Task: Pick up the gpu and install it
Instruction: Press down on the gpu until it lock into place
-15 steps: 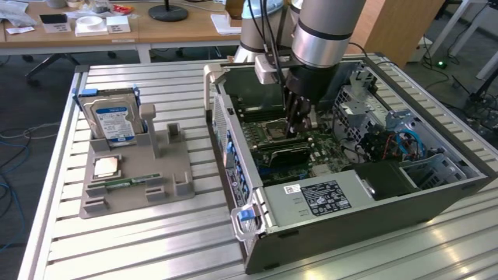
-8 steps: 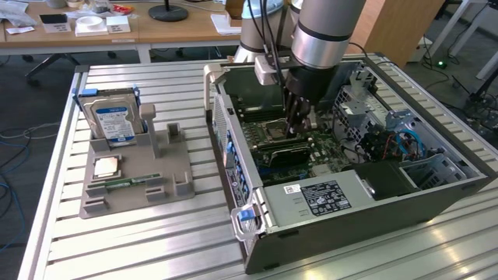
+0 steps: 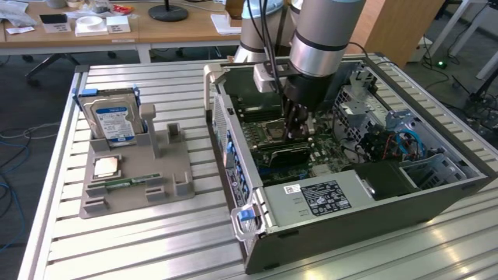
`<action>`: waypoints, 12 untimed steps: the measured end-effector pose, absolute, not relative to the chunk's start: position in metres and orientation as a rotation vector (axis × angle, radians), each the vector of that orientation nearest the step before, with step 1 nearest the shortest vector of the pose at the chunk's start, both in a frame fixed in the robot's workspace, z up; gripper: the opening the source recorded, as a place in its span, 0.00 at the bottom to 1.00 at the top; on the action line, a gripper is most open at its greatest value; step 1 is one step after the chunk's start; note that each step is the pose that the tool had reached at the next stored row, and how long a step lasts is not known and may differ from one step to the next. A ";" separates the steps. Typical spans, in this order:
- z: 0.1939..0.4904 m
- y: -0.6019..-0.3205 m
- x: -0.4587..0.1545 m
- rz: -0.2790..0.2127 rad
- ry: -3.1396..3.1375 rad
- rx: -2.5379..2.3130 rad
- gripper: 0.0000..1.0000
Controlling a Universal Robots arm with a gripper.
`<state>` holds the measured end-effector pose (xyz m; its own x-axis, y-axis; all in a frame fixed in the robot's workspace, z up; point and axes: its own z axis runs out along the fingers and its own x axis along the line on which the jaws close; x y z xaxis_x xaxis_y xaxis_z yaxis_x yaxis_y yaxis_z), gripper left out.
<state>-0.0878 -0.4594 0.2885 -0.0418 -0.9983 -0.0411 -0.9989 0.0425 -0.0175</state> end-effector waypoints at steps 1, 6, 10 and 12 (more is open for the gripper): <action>0.288 -0.459 -0.088 0.024 2.238 -2.145 0.11; 0.280 -0.459 -0.089 0.024 2.238 -2.145 0.11; 0.279 -0.459 -0.089 0.025 2.238 -2.144 0.11; 0.276 -0.459 -0.089 0.025 2.238 -2.145 0.11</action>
